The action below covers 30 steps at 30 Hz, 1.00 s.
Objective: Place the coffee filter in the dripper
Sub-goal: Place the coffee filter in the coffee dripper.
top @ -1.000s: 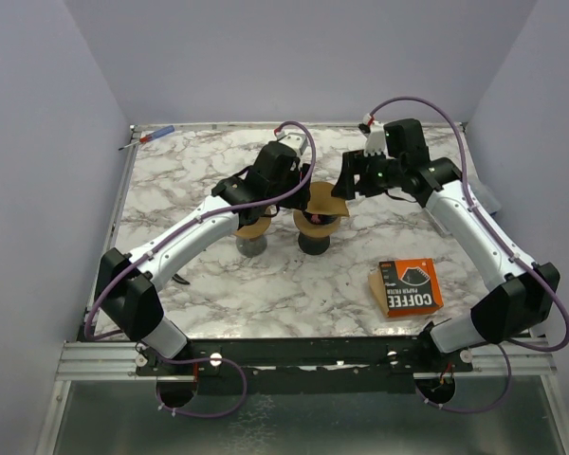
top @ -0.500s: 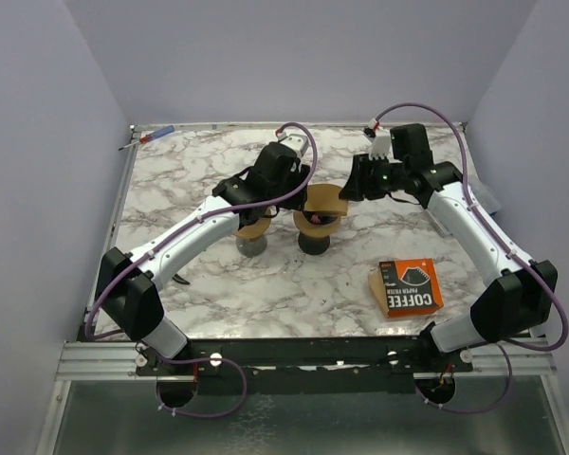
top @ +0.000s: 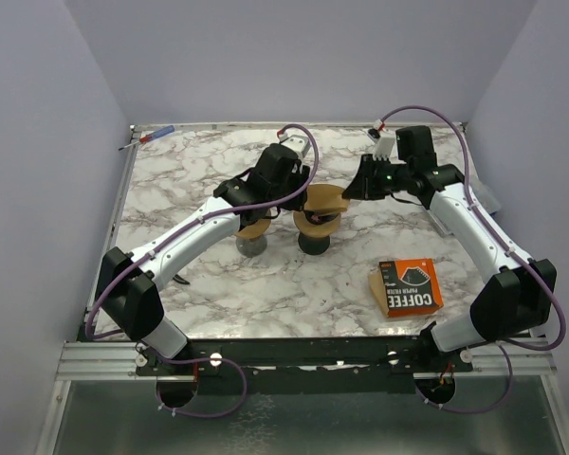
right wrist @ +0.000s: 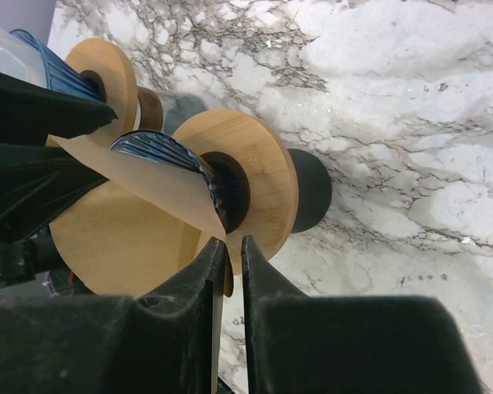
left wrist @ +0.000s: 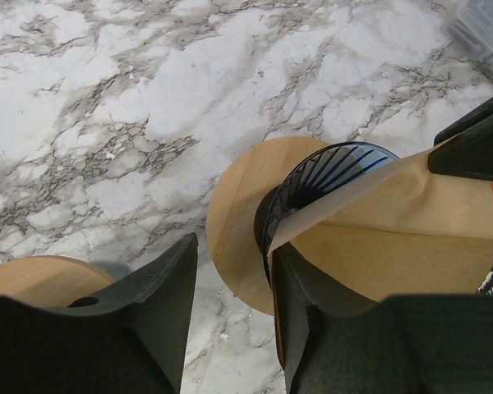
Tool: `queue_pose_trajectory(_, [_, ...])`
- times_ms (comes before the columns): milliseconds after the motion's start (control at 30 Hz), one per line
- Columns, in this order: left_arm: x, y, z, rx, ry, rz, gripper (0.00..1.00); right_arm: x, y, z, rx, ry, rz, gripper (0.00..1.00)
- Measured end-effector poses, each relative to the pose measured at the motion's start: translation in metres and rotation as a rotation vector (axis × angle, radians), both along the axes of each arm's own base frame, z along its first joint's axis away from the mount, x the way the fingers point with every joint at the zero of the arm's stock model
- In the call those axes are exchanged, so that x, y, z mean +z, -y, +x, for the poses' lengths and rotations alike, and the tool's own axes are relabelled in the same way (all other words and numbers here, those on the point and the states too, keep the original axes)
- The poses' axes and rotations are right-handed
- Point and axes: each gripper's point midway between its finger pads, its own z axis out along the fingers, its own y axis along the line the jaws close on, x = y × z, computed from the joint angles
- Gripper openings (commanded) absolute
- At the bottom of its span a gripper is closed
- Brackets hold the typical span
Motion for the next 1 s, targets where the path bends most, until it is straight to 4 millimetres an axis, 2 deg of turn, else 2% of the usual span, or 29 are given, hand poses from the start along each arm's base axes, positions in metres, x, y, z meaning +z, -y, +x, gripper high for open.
queue_pose_trajectory(167, [0.001, 0.000, 0.000, 0.000, 0.003, -0.002, 0.43, 0.001, -0.001, 0.000, 0.004, -0.002, 0.020, 0.09])
queue_pose_trajectory(267, [0.001, 0.000, 0.000, 0.000, 0.003, -0.002, 0.47, 0.002, -0.001, 0.000, 0.007, -0.003, 0.028, 0.11])
queue_pose_trajectory(433, [0.000, 0.000, 0.000, -0.001, 0.003, 0.001, 0.68, 0.004, -0.001, 0.000, 0.017, 0.001, 0.037, 0.28])
queue_pose_trajectory(567, [0.000, 0.000, 0.000, -0.002, 0.003, 0.002, 0.82, 0.005, -0.002, -0.001, 0.035, 0.004, 0.046, 0.35])
queue_pose_trajectory(833, [0.001, 0.000, 0.001, -0.001, 0.003, 0.000, 0.93, 0.008, -0.004, -0.004, 0.055, 0.011, 0.059, 0.47])
queue_pose_trajectory(1000, [0.007, 0.002, 0.002, -0.004, 0.012, -0.011, 0.96, 0.013, -0.005, -0.004, 0.053, 0.025, 0.068, 0.61])
